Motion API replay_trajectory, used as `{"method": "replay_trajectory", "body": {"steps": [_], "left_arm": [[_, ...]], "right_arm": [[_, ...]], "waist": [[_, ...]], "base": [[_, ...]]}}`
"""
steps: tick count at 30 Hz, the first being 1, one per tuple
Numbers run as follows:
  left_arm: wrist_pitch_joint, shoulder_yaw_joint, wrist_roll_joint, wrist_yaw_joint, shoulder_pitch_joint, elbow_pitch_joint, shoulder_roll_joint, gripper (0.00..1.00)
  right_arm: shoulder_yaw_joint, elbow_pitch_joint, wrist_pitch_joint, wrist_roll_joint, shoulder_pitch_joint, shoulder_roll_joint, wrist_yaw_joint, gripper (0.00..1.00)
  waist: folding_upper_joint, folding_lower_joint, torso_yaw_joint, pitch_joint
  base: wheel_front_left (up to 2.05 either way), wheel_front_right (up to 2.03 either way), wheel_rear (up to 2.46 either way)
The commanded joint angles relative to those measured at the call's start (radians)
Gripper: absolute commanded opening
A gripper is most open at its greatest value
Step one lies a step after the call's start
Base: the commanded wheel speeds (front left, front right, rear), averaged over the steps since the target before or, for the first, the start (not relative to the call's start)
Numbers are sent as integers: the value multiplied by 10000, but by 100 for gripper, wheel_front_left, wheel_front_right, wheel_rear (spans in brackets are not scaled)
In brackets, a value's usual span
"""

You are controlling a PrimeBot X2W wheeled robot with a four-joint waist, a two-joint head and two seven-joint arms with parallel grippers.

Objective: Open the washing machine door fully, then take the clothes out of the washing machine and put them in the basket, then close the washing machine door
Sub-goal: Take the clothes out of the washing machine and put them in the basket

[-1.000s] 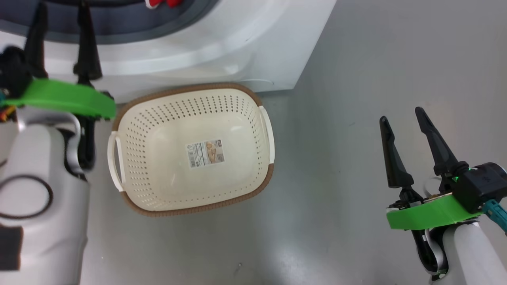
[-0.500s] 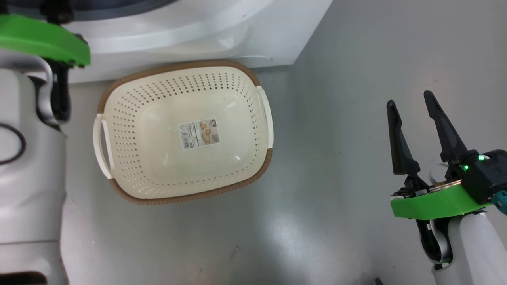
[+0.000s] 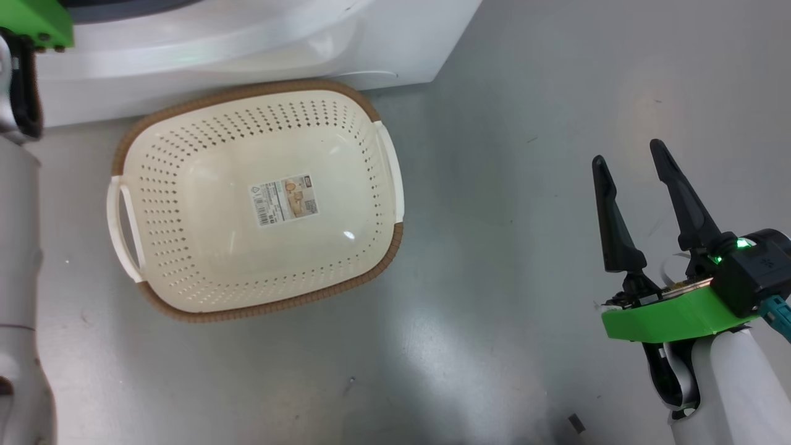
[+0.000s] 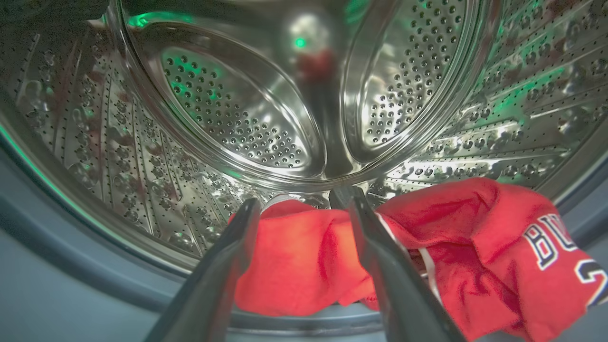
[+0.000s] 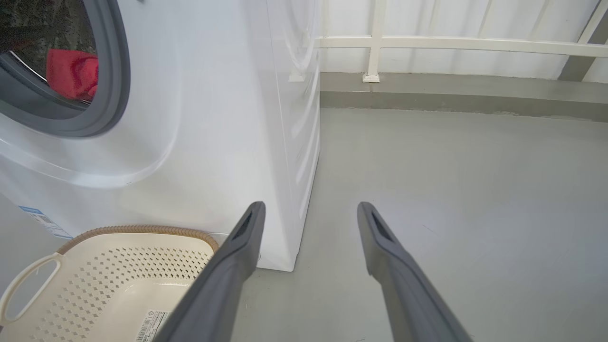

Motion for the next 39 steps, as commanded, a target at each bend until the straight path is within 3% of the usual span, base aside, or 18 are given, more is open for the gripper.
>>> {"method": "replay_trajectory", "body": {"steps": [1, 21, 34, 35, 36, 37, 39], "left_arm": [[-44, 64, 100, 64, -215, -22, 619, 100], [1098, -841, 973, 1172, -1729, 2836, 1421, 100], [2153, -1268, 1080, 1143, -1740, 3399, 1618, 98], [2234, -1296, 1074, 1099, -1731, 3417, 1617, 50], [2253, -1333, 1085, 1086, -1730, 3427, 1626, 35], [2248, -1368, 1094, 1077, -1734, 3433, 1635, 0], [2205, -1429, 1094, 1004, -1749, 3438, 1636, 0]], "right_arm": [[209, -213, -61, -15, -18, -1, 62, 100], [458, -155, -61, 309, 44, -1, 62, 100], [563, -179, -61, 559, 10, -1, 62, 100], [569, -167, -61, 572, 11, -1, 62, 100], [577, -157, -61, 583, 12, -1, 62, 100], [587, -146, -61, 596, 12, -1, 62, 100], [604, -124, -61, 615, 10, -1, 62, 100]], "waist": [[-1, 1, -90, 54], [-1, 1, -885, 228], [-1, 1, -1092, 350], [-1, 1, -1093, 337], [-1, 1, -1094, 322], [-1, 1, -1096, 303], [-1, 1, -1098, 266]], "base": [[0, 0, 0], [0, 0, 0], [0, 0, 0], [0, 0, 0], [0, 0, 0], [0, 0, 0], [0, 0, 0]]}}
